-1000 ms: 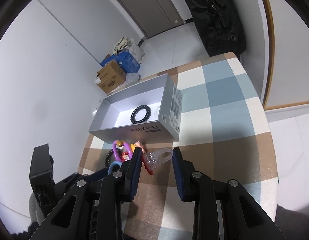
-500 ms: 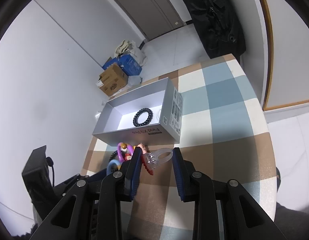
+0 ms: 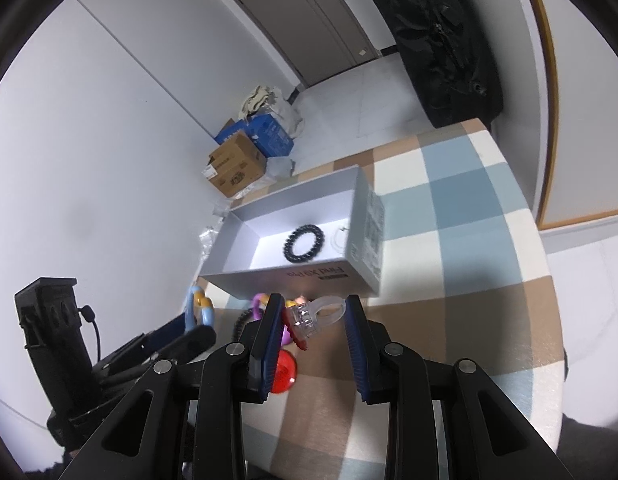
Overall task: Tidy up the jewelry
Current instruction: 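Grasp the blue ring with the left tool while the right tool holds the clear charm, then carry both held items into the silver box and open both tools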
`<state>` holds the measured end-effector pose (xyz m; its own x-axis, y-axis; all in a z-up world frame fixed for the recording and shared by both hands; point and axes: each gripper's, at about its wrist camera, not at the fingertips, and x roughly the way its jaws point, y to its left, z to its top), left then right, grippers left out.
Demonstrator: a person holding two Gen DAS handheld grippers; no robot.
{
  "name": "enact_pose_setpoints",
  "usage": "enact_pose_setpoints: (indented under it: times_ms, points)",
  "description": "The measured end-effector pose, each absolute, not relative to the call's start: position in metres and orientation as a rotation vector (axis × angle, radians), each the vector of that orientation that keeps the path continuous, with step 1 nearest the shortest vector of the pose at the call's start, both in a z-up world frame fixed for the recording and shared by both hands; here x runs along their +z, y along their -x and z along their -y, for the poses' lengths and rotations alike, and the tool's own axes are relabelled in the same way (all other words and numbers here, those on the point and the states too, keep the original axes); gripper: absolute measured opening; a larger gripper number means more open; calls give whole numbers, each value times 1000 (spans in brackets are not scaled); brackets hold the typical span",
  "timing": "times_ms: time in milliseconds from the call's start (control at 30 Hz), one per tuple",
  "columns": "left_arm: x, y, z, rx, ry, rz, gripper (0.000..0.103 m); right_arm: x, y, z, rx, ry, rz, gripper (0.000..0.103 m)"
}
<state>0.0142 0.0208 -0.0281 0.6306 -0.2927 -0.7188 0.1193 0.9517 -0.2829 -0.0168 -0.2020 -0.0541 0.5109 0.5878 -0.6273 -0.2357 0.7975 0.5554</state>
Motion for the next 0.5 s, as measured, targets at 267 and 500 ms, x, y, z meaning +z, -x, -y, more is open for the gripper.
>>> enact_pose_setpoints:
  times_ms: [267,500]
  points:
    - [-13,-29,-36,-230,292,-817,55,-32,8,192,552,-422,-853,29]
    - [-2,-49,-30,-261,275,-794,55,-17,-16,189,567,-413,-833,29]
